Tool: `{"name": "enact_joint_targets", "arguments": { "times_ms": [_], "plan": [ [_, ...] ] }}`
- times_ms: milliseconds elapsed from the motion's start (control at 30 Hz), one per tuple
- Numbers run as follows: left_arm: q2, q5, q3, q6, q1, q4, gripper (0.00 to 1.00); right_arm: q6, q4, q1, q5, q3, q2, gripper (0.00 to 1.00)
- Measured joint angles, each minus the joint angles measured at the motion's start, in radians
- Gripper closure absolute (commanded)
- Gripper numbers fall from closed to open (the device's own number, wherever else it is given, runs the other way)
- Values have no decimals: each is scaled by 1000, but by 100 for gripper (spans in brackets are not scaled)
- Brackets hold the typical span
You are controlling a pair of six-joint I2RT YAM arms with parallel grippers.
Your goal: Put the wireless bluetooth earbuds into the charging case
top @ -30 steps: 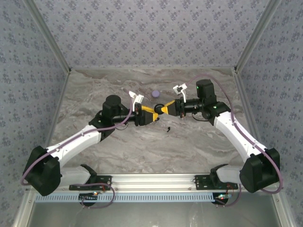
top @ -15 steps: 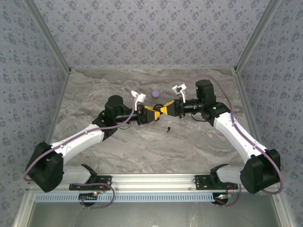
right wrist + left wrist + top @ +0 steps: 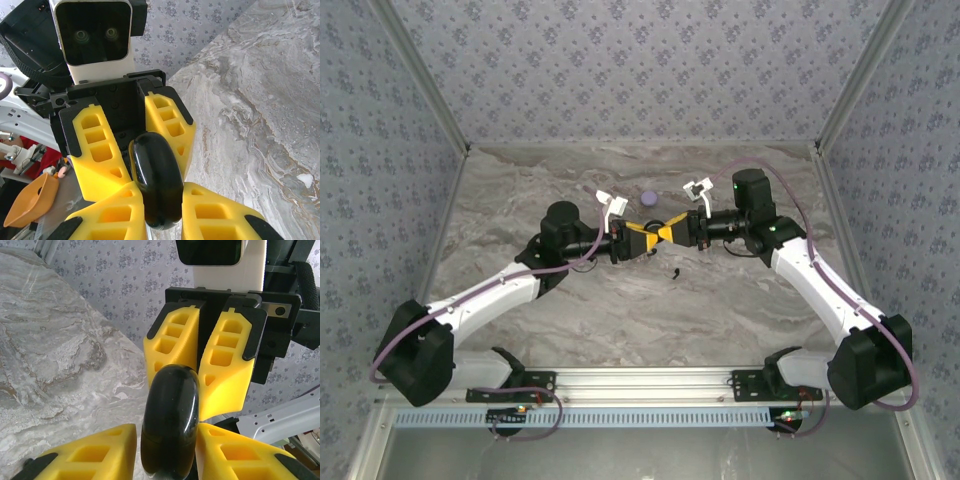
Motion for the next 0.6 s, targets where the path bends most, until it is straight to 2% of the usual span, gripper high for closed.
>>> {"name": "enact_joint_targets", "arguments": {
  "times_ms": [333, 600],
  "plan": [
    [5, -3, 2, 0, -6, 0, 63, -1, -2, 6, 2, 0, -1, 83],
    [5, -3, 5, 0, -7, -1, 66, -9, -9, 8, 7, 0, -2, 83]
  ]
}}
